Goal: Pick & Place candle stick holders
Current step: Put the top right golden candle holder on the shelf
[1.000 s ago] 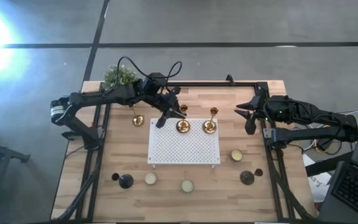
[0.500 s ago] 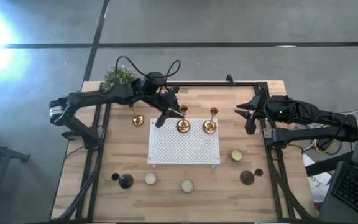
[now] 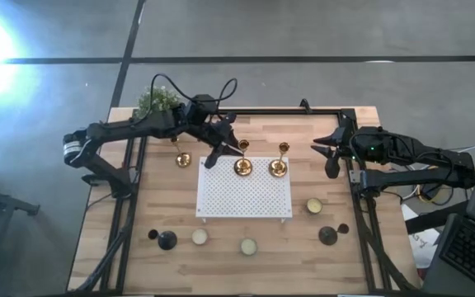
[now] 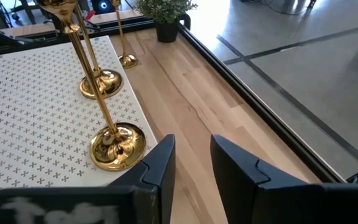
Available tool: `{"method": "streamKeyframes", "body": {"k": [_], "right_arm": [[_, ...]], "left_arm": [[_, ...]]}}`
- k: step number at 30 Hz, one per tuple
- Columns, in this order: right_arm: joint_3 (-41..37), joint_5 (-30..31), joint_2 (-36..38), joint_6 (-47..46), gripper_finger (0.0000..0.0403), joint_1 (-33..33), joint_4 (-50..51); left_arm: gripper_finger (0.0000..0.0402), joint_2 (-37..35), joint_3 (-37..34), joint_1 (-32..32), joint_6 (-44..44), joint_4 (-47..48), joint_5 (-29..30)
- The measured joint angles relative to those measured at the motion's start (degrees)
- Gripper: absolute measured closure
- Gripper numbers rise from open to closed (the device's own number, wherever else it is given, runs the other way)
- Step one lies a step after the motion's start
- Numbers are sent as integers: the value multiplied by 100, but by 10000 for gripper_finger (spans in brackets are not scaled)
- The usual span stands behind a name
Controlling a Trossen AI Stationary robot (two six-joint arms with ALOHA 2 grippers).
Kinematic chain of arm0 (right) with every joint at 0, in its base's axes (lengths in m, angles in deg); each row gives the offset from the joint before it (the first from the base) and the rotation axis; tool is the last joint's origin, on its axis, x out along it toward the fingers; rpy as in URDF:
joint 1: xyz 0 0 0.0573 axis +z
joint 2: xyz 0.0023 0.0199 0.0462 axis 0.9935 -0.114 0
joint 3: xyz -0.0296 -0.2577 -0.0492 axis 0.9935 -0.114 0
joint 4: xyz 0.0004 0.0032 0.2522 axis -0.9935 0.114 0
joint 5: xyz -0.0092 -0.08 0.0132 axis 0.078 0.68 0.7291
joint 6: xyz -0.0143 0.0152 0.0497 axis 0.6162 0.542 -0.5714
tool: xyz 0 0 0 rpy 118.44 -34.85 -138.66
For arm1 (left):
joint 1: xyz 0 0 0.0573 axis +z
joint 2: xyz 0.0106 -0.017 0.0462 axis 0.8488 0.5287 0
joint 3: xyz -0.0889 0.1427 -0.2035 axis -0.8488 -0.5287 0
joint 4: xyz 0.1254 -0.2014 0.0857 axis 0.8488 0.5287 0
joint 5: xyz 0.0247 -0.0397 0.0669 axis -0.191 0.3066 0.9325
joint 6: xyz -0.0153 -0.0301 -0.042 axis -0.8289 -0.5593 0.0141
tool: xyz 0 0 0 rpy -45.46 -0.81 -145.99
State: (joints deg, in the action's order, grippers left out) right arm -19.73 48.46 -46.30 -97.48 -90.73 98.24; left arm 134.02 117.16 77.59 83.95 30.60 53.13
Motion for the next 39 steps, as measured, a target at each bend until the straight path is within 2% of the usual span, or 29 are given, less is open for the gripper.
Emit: {"method": "streamKeyframes", "body": {"k": [12, 14, 17, 21, 28, 39], "right_arm": [[0, 0, 0, 2, 303, 1, 0], [0, 2, 0, 2, 307, -2, 0], [0, 2, 0, 22, 313, 0, 0], [0, 0, 0, 22, 317, 1, 0], [0, 2, 0, 24, 316, -2, 2], [0, 2, 0, 5, 301, -2, 2]], "left_arm": [[321, 64, 0, 0, 114, -54, -154], [335, 64, 0, -2, 224, -54, -235], [380, 64, 0, -4, 408, -57, -292], [387, 64, 0, -22, 398, -47, -465], [389, 60, -2, -361, 58, -21, -1271], [389, 49, -2, -1090, 171, -95, -1008]]}}
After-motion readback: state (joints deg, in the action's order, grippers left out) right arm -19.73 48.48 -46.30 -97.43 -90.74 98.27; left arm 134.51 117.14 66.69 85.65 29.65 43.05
